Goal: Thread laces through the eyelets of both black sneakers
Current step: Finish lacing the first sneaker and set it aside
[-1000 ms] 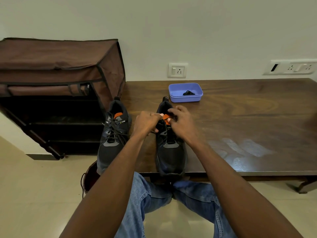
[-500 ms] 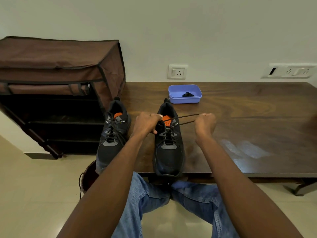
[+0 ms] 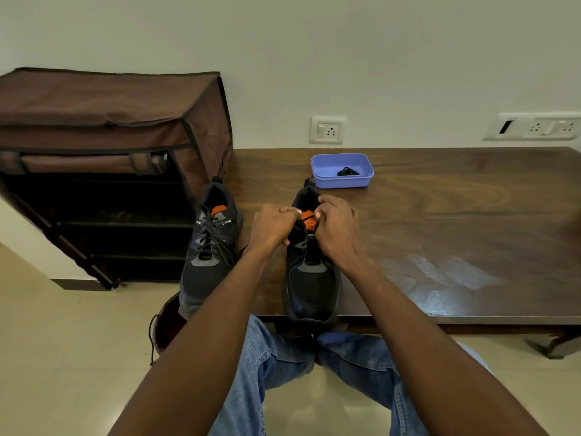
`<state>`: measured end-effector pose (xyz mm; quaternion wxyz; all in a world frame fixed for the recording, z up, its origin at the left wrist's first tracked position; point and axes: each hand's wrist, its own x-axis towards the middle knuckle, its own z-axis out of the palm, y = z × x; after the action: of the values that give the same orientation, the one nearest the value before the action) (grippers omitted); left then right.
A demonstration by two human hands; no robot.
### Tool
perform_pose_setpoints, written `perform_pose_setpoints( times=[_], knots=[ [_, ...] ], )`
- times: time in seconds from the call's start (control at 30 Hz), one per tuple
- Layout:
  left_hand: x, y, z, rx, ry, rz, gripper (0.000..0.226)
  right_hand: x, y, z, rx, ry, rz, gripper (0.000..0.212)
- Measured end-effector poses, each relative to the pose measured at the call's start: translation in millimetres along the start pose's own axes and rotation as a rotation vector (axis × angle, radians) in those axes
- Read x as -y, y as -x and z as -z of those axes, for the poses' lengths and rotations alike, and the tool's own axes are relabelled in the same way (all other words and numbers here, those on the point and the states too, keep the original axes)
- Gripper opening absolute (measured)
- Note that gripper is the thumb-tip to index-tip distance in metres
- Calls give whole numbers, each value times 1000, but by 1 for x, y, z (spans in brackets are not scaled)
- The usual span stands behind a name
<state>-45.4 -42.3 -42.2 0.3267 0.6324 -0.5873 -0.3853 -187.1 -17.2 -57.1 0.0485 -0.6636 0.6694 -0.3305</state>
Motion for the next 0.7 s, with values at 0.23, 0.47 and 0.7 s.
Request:
perform_pose_setpoints(
  times=[0.23, 0.47, 0.7],
  knots=[
    [3, -3, 2, -44, -19, 14, 23, -34, -17, 41, -367, -428, -889, 22],
    [2, 4, -2, 2, -78, -58, 22, -17, -6, 28, -40, -423, -673, 21],
    [3, 2, 1, 61, -91, -72, 38, 2, 2, 12, 191, -89, -337, 21]
  ],
)
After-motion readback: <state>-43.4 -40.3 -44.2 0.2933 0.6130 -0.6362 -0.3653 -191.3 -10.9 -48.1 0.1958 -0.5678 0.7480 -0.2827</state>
